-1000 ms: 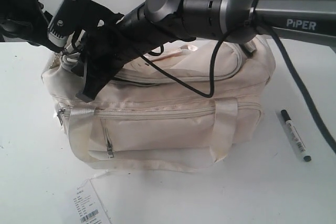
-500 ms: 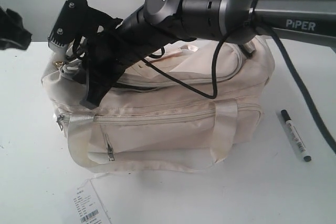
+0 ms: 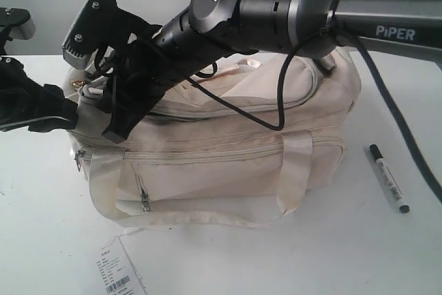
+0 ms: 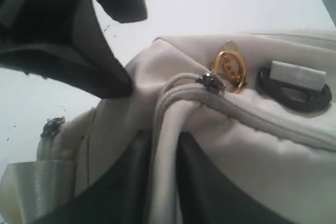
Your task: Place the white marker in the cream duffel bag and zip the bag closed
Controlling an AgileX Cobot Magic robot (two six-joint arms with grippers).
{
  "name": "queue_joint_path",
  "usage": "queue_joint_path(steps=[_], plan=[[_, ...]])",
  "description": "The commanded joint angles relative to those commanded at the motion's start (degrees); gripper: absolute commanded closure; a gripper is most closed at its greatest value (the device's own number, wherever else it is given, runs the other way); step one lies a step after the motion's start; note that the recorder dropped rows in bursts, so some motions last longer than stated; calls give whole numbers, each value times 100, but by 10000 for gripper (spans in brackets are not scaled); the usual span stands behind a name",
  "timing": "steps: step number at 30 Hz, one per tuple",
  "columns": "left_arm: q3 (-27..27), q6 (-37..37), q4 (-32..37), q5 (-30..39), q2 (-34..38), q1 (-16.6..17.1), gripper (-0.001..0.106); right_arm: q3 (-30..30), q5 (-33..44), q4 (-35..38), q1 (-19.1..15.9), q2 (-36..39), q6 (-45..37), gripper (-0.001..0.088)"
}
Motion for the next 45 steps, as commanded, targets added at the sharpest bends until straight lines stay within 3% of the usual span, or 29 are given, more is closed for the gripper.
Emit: queue_joint_path(steps=[8,20,28,32,36,41,45], plan=[[131,33,25,-271,10,0,416,0,218,-1263,-11,-175,929,583],[131,139,25,-309,10,-12,424,0,679,-1538,-11,-342,1061,583],[131,139,-24,-252,10,-12,605,0,853,-1705,-185,-419,1357,589],[131,139,-56,-185,10,-12,655,0,895,-1692,-293,-468,1362,676],[131,139,-159,-129,10,-12,595,0,943,-1692,-293,-504,1362,853],[260,139,-411,-242,20,-12,471,0,999,-1684,-293,-504,1362,868],[357,139,-445,-445,80,-12,500,0,999,-1684,-293,-504,1362,868]])
